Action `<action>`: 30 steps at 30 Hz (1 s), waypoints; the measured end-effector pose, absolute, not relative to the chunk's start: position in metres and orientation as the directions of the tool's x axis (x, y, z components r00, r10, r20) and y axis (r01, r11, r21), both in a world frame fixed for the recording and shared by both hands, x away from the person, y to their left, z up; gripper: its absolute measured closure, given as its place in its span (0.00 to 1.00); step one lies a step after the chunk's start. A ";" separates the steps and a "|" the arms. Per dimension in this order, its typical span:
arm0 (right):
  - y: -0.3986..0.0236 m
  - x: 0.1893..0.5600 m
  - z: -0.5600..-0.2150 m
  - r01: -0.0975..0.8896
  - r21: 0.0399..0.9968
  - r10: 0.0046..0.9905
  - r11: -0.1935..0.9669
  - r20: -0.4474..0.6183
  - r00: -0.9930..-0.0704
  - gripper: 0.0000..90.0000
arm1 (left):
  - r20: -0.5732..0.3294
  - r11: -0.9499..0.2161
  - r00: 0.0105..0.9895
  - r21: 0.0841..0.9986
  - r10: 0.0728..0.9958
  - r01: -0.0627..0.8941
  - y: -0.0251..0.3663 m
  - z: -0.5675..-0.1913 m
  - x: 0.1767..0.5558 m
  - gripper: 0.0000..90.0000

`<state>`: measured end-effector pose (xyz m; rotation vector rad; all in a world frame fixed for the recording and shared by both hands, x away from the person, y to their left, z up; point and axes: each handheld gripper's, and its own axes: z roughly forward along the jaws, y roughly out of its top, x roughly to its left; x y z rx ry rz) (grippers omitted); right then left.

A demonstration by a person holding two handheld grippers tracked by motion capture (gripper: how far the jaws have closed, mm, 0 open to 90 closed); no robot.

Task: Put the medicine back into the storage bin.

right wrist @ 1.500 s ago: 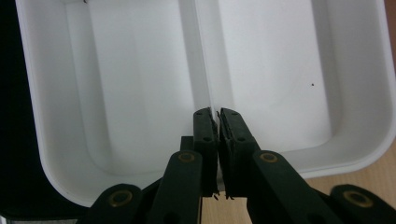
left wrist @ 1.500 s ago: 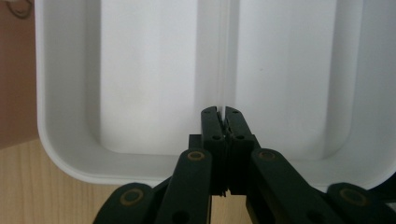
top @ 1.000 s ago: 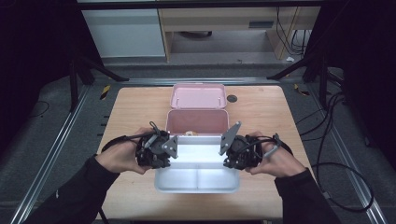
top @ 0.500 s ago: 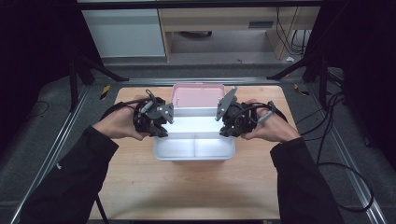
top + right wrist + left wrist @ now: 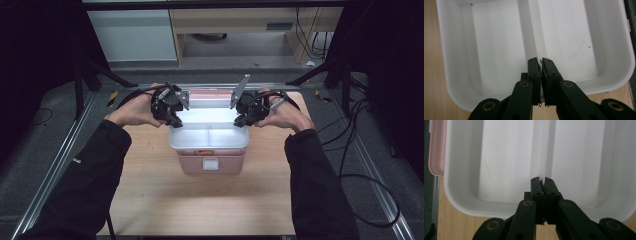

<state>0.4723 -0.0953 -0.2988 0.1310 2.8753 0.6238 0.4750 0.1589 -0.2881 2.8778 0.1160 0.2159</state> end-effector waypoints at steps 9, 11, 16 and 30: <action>-0.092 0.492 -0.324 0.059 0.376 0.133 0.925 -0.174 -0.976 0.96 | 0.112 -0.968 0.988 0.241 0.102 0.072 0.155 -0.313 0.498 0.97; -0.090 0.493 -0.328 0.062 0.363 0.131 0.930 -0.169 -0.977 0.96 | 0.099 -0.969 0.990 0.238 0.097 0.071 0.155 -0.320 0.498 0.97; -0.090 0.492 -0.340 0.074 0.360 0.134 0.930 -0.146 -0.980 0.96 | 0.089 -0.974 0.992 0.214 0.091 0.070 0.150 -0.332 0.497 0.98; -0.093 0.489 -0.373 0.117 0.348 0.163 0.930 -0.105 -0.981 0.94 | 0.056 -0.978 0.994 0.192 0.098 0.086 0.146 -0.366 0.497 0.97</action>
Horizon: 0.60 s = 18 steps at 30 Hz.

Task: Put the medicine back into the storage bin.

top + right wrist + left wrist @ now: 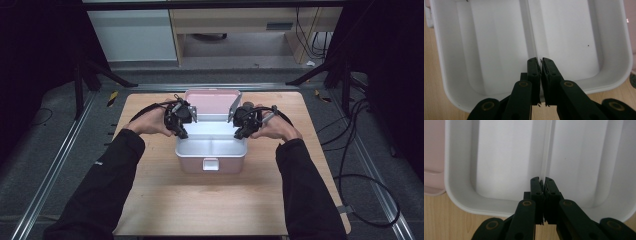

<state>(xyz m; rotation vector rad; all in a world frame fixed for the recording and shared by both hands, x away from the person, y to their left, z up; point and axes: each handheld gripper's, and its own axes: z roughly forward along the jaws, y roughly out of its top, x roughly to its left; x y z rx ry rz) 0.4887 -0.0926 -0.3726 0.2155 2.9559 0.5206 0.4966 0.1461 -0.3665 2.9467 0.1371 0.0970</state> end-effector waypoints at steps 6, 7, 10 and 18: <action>-0.094 0.486 -0.378 0.128 0.369 0.183 0.921 -0.118 -0.976 0.92 | 0.072 -0.981 0.992 0.174 0.101 0.088 0.144 -0.372 0.495 0.96; -0.094 0.486 -0.379 0.129 0.371 0.186 0.920 -0.121 -0.975 0.92 | 0.072 -0.981 0.992 0.174 0.101 0.088 0.144 -0.372 0.495 0.95; -0.094 0.485 -0.380 0.140 0.370 0.200 0.919 -0.128 -0.971 0.91 | 0.074 -0.975 0.990 0.198 0.116 0.100 0.147 -0.373 0.495 0.94; -0.100 0.485 -0.371 0.192 0.446 0.284 0.874 -0.147 -0.948 0.69 | 0.124 -0.952 0.975 0.269 0.186 0.147 0.153 -0.366 0.493 0.74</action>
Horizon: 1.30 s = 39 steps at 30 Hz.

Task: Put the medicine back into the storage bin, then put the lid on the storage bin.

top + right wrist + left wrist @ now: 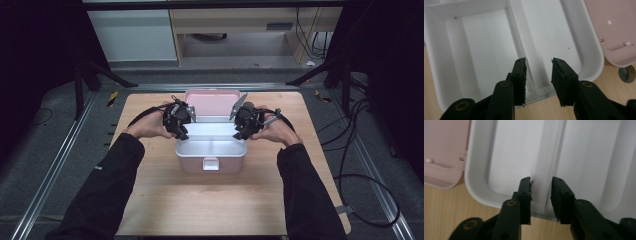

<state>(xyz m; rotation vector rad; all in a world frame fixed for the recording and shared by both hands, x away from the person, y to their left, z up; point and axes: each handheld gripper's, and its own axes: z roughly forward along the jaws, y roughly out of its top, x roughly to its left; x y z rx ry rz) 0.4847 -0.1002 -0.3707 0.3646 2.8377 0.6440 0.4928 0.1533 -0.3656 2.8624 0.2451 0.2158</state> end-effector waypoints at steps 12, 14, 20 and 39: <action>-0.143 0.463 -0.352 0.336 0.647 0.525 0.685 -0.118 -0.843 0.35 | 0.165 -0.828 0.899 0.482 0.406 0.285 0.183 -0.340 0.482 0.48; -0.153 0.457 -0.352 0.361 0.667 0.576 0.651 -0.125 -0.808 0.32 | 0.156 -0.809 0.882 0.492 0.444 0.320 0.188 -0.341 0.483 0.45; -0.177 0.444 -0.357 0.403 0.705 0.668 0.583 -0.134 -0.732 0.22 | 0.130 -0.715 0.817 0.573 0.563 0.402 0.206 -0.356 0.479 0.40; -0.181 0.461 -0.369 0.440 0.803 0.803 0.402 -0.078 -0.591 0.20 | 0.031 -0.504 0.689 0.706 0.724 0.497 0.220 -0.368 0.491 0.36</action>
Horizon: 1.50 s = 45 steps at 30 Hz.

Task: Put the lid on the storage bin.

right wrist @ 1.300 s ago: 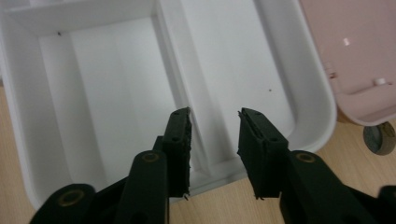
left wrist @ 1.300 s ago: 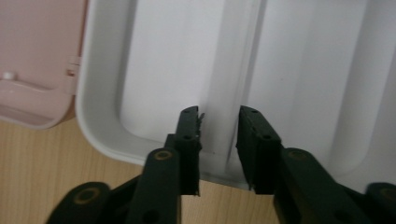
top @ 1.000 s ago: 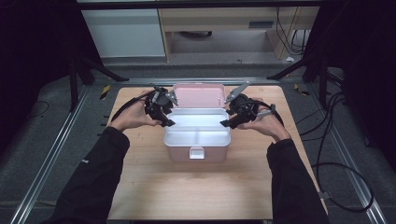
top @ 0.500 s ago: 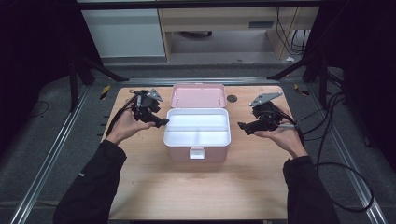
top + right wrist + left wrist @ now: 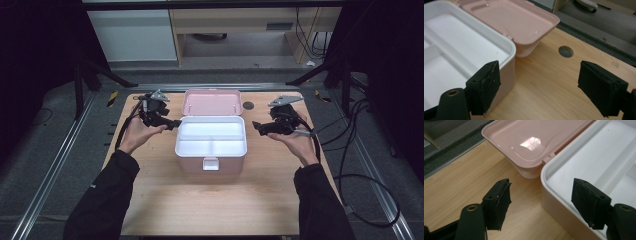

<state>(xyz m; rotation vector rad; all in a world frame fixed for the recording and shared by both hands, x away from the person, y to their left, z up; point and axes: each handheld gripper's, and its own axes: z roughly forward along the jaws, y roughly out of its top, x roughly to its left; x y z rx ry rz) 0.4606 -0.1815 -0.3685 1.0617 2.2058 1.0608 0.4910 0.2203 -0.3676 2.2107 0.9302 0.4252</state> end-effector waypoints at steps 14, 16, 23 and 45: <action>-0.154 0.510 -0.374 0.468 0.825 0.839 0.317 -0.014 -0.544 0.23 | 0.003 -0.397 0.601 0.754 0.799 0.524 0.222 -0.373 0.524 0.32; -0.151 0.518 -0.378 0.467 0.822 0.845 0.325 -0.029 -0.535 0.24 | -0.023 -0.383 0.593 0.743 0.805 0.549 0.217 -0.376 0.535 0.31; -0.144 0.538 -0.393 0.493 0.818 0.852 0.297 0.006 -0.524 0.28 | -0.029 -0.366 0.576 0.746 0.817 0.557 0.206 -0.387 0.551 0.29; -0.125 0.570 -0.436 0.601 0.761 0.822 0.243 0.167 -0.544 0.50 | -0.107 -0.341 0.574 0.712 0.812 0.614 0.195 -0.423 0.573 0.41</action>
